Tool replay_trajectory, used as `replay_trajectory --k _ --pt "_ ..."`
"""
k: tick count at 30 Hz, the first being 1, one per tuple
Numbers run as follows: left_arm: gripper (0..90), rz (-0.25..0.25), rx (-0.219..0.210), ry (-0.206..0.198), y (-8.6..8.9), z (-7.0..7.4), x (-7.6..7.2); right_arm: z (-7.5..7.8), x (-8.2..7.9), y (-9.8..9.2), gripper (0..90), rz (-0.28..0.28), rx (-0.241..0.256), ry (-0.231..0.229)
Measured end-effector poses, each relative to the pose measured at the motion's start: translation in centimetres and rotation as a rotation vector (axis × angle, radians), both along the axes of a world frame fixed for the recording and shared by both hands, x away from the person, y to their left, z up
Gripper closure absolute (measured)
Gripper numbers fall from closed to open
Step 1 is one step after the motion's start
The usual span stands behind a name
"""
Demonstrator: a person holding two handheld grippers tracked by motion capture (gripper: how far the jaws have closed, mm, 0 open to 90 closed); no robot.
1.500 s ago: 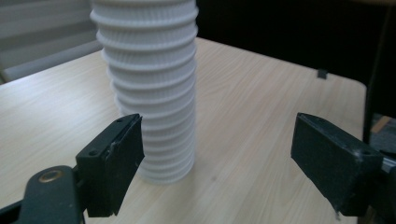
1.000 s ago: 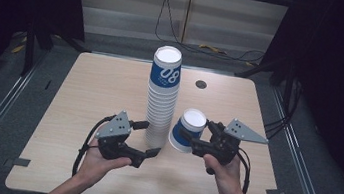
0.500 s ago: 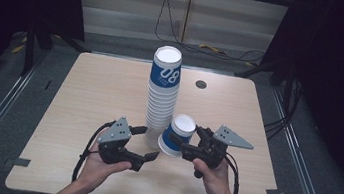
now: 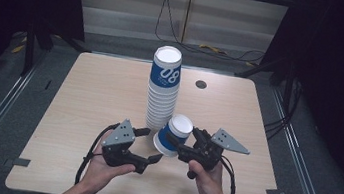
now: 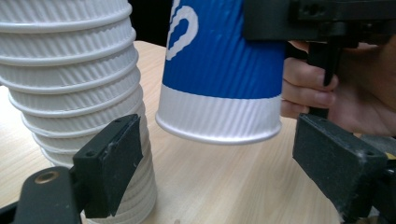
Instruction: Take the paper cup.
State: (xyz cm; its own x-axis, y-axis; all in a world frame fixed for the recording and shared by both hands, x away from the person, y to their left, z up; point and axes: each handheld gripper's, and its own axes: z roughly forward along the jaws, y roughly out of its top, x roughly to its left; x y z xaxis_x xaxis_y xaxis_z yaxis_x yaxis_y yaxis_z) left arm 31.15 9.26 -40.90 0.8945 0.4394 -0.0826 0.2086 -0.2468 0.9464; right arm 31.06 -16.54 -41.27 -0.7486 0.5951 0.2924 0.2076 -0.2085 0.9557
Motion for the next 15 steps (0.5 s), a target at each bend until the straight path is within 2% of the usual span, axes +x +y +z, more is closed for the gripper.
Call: replay_trajectory --k 3,9,10,15 --pt "15.6 -0.015 0.005 0.004 -0.2 -0.2 0.1 -0.1 0.0 0.1 28.1 0.01 0.01 0.004" --pt "15.6 0.005 0.027 0.026 -0.7 -0.9 0.1 -0.4 -0.2 0.7 28.3 0.019 0.006 0.007" --pt "15.6 0.002 0.017 0.029 -0.7 -0.9 0.2 -0.4 -0.2 0.7 28.3 0.019 0.006 0.007" --pt "14.2 0.0 0.025 0.025 -1.1 -0.9 0.2 -0.4 -0.3 1.0 28.3 0.033 0.002 -0.001"
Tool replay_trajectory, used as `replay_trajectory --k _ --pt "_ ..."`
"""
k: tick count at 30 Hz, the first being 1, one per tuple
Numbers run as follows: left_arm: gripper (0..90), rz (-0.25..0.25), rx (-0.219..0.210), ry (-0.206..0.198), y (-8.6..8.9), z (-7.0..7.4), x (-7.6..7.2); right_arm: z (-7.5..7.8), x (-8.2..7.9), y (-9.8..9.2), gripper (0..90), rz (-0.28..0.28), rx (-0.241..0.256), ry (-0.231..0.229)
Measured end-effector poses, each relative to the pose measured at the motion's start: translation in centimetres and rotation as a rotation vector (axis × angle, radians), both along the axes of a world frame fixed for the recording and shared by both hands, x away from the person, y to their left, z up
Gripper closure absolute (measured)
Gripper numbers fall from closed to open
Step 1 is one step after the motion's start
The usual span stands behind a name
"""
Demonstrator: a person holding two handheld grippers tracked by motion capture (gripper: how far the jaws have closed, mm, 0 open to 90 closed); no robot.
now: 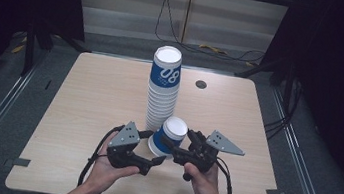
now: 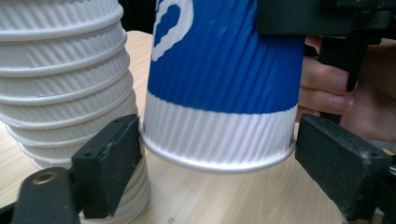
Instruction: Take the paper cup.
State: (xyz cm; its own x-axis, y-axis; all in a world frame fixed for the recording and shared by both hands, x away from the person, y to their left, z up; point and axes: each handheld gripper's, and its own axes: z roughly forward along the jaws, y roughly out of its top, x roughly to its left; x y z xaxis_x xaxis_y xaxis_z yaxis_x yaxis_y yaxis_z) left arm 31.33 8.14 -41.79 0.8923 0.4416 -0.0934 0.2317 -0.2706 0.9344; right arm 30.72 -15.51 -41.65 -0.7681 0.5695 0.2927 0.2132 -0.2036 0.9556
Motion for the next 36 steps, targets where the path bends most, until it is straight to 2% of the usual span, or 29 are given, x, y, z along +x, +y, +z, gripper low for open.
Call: replay_trajectory --k 8,17,28,36 --pt "10.4 -0.003 0.009 0.009 -0.51 -0.2 0.26 -0.11 -0.02 0.21 28.5 0.004 -0.004 -0.001" --pt "8.9 0.004 0.027 -0.003 -0.85 -0.41 0.36 -0.25 -0.11 0.7 28.5 0.023 -0.022 0.003" --pt "8.6 0.002 0.033 -0.04 -0.86 -0.3 0.31 -0.02 -0.26 0.99 28.6 0.043 -0.019 -0.01" --pt "12.3 -0.008 0.07 -0.073 -0.67 -0.16 0.18 -0.09 -0.33 1.06 28.1 0.051 -0.026 -0.012"
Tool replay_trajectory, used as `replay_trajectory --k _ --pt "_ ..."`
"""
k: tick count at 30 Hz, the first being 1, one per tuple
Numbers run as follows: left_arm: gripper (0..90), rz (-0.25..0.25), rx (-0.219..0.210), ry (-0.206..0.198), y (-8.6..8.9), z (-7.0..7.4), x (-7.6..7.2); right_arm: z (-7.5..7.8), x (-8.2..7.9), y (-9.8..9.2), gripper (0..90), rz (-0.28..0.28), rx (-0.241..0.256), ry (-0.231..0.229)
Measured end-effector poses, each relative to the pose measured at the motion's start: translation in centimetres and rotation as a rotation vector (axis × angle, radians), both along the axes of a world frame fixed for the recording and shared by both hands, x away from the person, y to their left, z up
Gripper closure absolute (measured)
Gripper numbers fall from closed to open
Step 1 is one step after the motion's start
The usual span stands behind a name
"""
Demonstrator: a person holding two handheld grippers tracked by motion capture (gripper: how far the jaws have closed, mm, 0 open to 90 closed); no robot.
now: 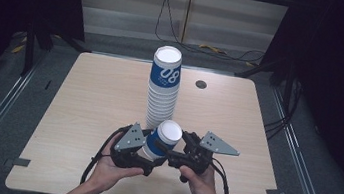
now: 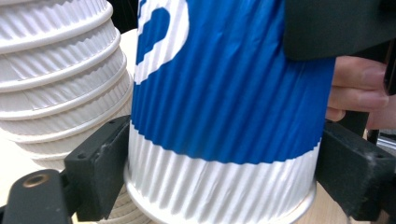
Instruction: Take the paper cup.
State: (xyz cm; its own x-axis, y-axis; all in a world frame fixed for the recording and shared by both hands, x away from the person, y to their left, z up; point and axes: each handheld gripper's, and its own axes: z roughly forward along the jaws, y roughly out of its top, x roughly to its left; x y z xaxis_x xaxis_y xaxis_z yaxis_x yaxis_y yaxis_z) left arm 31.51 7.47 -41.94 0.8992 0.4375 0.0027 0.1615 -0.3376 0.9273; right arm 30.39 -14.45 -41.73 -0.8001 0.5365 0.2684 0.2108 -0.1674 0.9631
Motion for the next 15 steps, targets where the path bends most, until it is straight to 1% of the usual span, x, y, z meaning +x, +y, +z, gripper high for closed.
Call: replay_trajectory --k 5,9,10,11,15 --pt "14.0 -0.004 0.018 -0.025 0.13 0.25 -0.05 0.05 0.02 -0.12 27.1 0.006 0.005 0.003" --pt "13.0 -0.006 0.007 -0.025 0.1 0.23 -0.14 0.15 0.01 -0.14 27.4 0.01 0.005 0.0" --pt "12.0 -0.006 0.008 -0.027 0.08 0.22 -0.14 0.19 -0.03 -0.09 27.6 0.012 0.0 -0.009" --pt "11.7 -0.007 -0.003 -0.018 0.04 0.18 -0.15 0.22 -0.05 -0.07 27.6 0.011 -0.003 -0.009" --pt "11.4 -0.007 -0.006 -0.02 0.05 0.15 -0.14 0.24 0.0 -0.1 27.7 0.015 -0.001 -0.006"
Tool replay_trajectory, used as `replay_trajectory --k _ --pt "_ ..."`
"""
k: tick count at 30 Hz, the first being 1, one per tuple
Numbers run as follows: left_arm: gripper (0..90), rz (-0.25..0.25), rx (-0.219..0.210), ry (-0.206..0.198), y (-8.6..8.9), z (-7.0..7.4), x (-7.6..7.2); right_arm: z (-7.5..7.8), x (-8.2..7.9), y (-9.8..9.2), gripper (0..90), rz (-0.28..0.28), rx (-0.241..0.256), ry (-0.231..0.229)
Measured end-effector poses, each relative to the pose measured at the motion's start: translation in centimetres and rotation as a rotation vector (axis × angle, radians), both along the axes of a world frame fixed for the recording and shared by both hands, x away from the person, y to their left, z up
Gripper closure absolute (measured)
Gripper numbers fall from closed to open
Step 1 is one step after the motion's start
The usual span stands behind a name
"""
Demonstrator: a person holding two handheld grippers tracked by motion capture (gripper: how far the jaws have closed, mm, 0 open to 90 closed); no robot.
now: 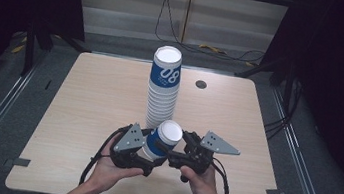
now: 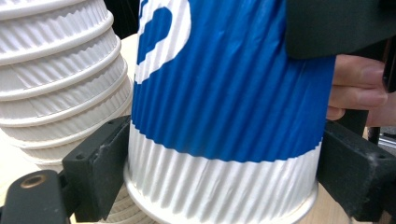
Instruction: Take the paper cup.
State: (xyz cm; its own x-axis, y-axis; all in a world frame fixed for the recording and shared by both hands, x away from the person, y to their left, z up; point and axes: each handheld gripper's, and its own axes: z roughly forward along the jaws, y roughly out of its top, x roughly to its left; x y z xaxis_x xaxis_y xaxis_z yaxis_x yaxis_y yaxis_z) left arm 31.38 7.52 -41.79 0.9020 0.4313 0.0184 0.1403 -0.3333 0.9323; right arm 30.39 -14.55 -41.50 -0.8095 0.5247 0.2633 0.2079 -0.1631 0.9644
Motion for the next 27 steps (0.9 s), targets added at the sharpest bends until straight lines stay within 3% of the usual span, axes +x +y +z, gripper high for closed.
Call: replay_trajectory --k 6,11,15,16,21,27 --pt "12.0 0.004 0.007 -0.003 -0.03 -0.01 -0.05 0.01 -0.02 0.0 27.6 0.002 -0.006 0.0" --pt "15.2 -0.012 0.04 -0.035 0.16 0.19 -0.06 0.1 0.0 -0.14 26.1 0.006 -0.009 0.007" --pt "15.7 -0.012 0.043 -0.038 0.08 0.21 -0.2 0.23 -0.03 -0.24 25.1 0.013 -0.018 0.018" --pt "15.7 -0.014 0.044 -0.039 0.07 0.22 -0.22 0.29 0.01 -0.31 19.0 0.014 -0.016 0.025" --pt "15.8 -0.016 0.036 -0.029 0.01 0.06 -0.25 0.43 0.09 -0.49 14.2 0.02 -0.015 0.052" --pt "15.9 -0.016 0.044 -0.011 0.22 0.01 0.0 0.52 -0.05 -0.38 14.0 0.02 -0.04 0.042"
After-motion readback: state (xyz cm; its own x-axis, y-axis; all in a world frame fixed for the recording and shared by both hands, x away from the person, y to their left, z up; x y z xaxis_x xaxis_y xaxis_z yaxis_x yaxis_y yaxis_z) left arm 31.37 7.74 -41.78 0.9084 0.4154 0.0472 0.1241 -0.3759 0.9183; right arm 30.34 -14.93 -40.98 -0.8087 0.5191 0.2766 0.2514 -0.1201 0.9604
